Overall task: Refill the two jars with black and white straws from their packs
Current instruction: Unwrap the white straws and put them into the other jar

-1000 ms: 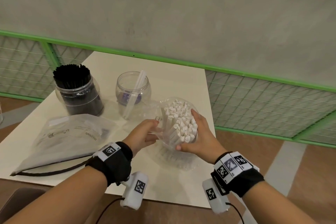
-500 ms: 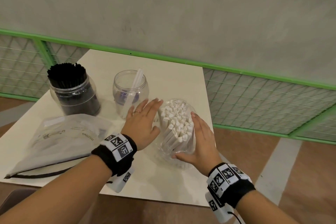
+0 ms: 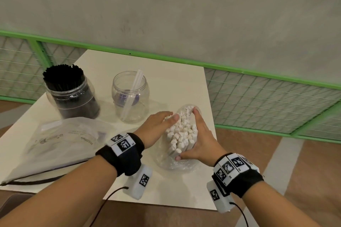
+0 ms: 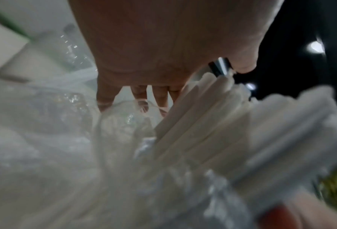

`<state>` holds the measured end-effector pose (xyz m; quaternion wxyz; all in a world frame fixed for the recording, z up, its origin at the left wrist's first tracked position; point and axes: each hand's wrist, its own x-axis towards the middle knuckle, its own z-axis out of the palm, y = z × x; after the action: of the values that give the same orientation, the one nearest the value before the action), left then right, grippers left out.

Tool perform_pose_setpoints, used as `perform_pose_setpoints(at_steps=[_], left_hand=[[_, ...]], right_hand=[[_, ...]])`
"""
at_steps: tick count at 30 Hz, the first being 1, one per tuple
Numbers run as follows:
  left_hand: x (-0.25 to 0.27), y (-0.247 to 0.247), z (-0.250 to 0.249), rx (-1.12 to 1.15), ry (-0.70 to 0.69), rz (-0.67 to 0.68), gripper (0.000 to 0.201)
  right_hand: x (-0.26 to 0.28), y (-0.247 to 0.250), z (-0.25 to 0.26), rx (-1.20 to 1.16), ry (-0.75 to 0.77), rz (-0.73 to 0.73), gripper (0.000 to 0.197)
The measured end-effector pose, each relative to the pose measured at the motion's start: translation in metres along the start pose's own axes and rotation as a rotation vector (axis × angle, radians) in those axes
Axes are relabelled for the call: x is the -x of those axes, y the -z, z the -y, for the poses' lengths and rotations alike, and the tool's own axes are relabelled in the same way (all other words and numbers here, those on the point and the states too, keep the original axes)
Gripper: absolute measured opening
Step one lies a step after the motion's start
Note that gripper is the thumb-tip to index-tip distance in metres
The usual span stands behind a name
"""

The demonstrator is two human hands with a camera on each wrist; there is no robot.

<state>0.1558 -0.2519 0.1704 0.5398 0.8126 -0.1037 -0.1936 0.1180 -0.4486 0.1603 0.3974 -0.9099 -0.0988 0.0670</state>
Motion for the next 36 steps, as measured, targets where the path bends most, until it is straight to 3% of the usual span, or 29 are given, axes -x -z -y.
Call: perform_pose_setpoints(at_steps=[4, 7, 12, 17, 20, 25, 28, 31, 33, 36], left_hand=[[-0.008, 0.006, -0.010, 0.219, 0.153, 0.067, 0.077], [-0.011, 0.007, -0.018, 0.284, 0.139, 0.034, 0.036], [-0.018, 0.004, -0.014, 0.280, 0.146, 0.158, 0.034], [-0.022, 0.001, -0.014, 0.301, 0.138, 0.081, 0.020], [-0.025, 0.004, -0.007, 0.301, 0.146, 0.013, 0.023], [-0.021, 0.011, 0.018, 0.470, 0.246, -0.047, 0.020], [-0.016, 0.012, 0.038, 0.346, 0.091, -0.215, 0.012], [0.004, 0.015, 0.044, 0.102, -0.147, -0.363, 0.024], [0.025, 0.015, 0.043, -0.005, -0.246, -0.253, 0.052], [0.044, 0.004, 0.043, -0.129, -0.213, -0.080, 0.112]], right_hand=[[0.003, 0.000, -0.001, 0.001, 0.014, 0.005, 0.144], [0.008, 0.005, 0.003, 0.024, 0.037, 0.002, 0.139], [0.011, 0.010, 0.009, 0.085, 0.050, -0.007, 0.139], [0.010, 0.011, 0.008, 0.069, 0.045, -0.011, 0.139], [0.009, 0.008, 0.003, 0.061, 0.045, -0.001, 0.138], [0.007, 0.001, -0.009, 0.039, -0.004, 0.005, 0.131], [0.004, -0.005, -0.014, 0.028, -0.027, 0.015, 0.118], [0.001, -0.007, -0.015, -0.007, -0.007, -0.009, 0.101], [-0.001, -0.008, -0.018, -0.028, -0.012, -0.027, 0.097], [-0.005, -0.011, -0.023, -0.045, -0.022, -0.044, 0.090]])
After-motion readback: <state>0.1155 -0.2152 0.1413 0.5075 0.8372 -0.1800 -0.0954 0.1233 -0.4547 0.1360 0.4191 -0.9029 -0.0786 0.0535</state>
